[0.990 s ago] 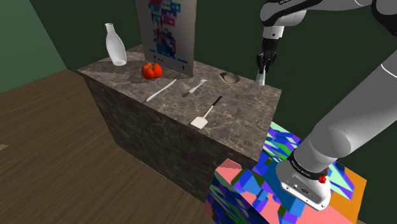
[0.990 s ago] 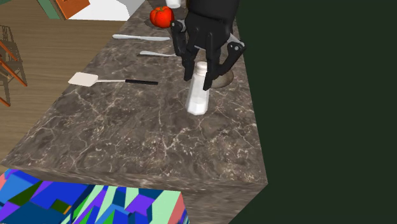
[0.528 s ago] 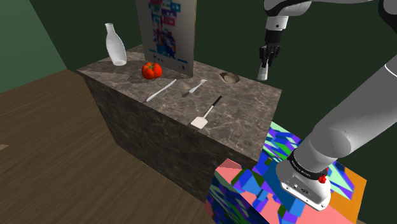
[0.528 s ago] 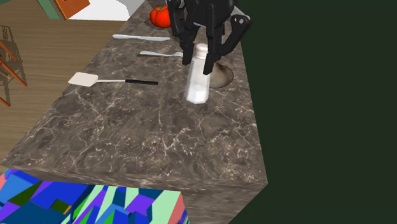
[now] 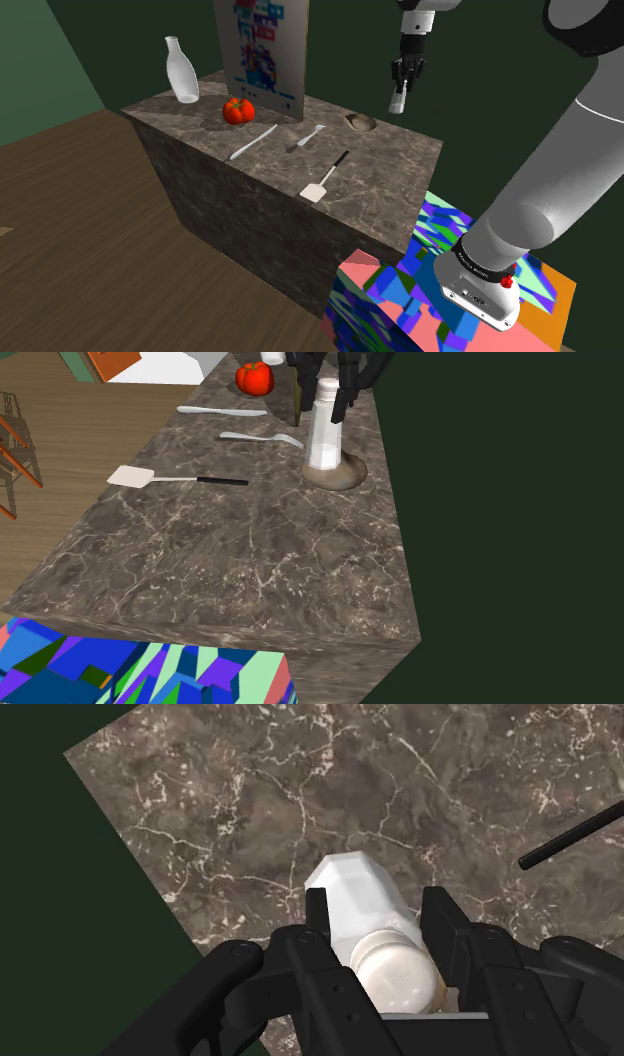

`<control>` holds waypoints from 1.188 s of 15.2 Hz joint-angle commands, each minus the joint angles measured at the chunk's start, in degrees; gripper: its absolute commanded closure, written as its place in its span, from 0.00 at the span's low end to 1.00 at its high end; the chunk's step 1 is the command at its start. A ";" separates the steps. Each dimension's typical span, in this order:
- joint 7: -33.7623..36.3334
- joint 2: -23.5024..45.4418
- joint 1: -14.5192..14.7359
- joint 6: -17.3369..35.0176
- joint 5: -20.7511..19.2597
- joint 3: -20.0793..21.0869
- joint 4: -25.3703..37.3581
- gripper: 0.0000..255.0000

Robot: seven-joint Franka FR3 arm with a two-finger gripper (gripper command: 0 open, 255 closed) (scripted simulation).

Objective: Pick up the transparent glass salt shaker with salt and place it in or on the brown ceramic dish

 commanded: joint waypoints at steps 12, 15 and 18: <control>2.12 20.55 -0.73 -7.84 7.68 2.33 27.11 1.00; 2.02 20.47 -0.51 -5.49 7.68 2.38 24.67 1.00; 1.91 20.54 -0.33 -3.22 7.73 2.44 22.44 1.00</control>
